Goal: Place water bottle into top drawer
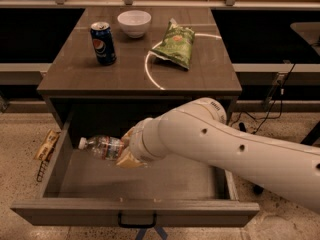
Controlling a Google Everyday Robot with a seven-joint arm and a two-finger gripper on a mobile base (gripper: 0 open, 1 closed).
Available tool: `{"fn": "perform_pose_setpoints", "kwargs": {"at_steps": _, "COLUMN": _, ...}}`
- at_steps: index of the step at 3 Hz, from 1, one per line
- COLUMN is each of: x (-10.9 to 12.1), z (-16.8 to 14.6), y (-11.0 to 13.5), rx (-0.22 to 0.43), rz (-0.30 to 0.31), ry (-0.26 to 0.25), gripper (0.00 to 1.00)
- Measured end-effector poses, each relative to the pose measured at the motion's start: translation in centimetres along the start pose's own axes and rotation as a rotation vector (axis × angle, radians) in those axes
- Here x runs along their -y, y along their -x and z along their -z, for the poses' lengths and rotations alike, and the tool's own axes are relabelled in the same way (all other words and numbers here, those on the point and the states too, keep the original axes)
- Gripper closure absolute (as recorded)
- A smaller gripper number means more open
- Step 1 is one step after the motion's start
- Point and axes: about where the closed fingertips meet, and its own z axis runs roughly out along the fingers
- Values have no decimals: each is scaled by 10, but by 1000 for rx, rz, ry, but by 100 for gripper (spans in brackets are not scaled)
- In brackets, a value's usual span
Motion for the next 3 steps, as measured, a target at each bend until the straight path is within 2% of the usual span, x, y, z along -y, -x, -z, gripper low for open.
{"fn": "perform_pose_setpoints", "kwargs": {"at_steps": 1, "x": -13, "z": -15, "y": -4, "rx": -71, "rz": 45, "ry": 41, "gripper": 82}}
{"fn": "perform_pose_setpoints", "kwargs": {"at_steps": 2, "x": -28, "z": -32, "y": -4, "rx": -98, "rz": 55, "ry": 94, "gripper": 59}}
{"fn": "perform_pose_setpoints", "kwargs": {"at_steps": 3, "x": -35, "z": -45, "y": 1, "rx": -102, "rz": 46, "ry": 121, "gripper": 36}}
